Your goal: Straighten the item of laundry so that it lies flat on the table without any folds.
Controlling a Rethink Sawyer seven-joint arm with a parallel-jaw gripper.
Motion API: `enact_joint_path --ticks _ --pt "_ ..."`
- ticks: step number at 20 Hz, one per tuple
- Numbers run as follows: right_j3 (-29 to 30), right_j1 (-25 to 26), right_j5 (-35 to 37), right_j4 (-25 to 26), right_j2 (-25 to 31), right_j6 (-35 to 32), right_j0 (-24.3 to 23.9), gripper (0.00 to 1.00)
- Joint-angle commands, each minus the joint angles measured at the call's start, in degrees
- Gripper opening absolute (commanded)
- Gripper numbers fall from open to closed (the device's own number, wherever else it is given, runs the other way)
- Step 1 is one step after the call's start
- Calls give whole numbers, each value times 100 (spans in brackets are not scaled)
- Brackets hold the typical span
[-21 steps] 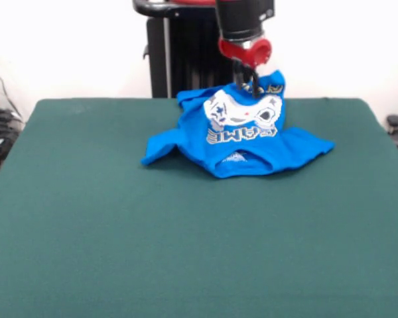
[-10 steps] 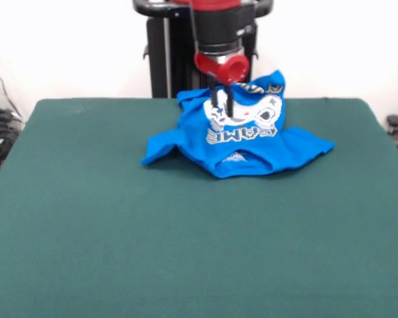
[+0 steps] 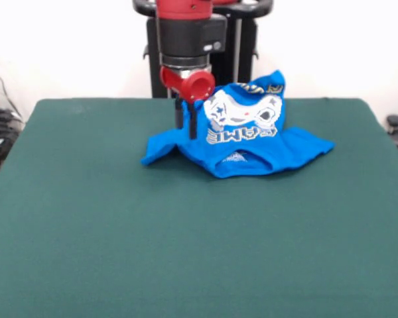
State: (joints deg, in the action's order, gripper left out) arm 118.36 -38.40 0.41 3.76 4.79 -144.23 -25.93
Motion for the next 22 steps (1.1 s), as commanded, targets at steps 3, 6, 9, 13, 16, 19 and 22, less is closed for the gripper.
enact_joint_path --ticks 3,6,9,13,16,19,22 --pt "-881 812 191 210 11 1 171 100" --pt "-963 956 113 237 38 -34 141 100" --pt "-974 1047 145 254 94 -50 99 100" --pt "-932 1144 163 288 7 -71 110 100" --pt "-799 1051 335 331 -6 -29 61 100" --pt "-651 857 565 353 -52 14 52 100" --pt "-676 829 706 386 -61 71 37 100"
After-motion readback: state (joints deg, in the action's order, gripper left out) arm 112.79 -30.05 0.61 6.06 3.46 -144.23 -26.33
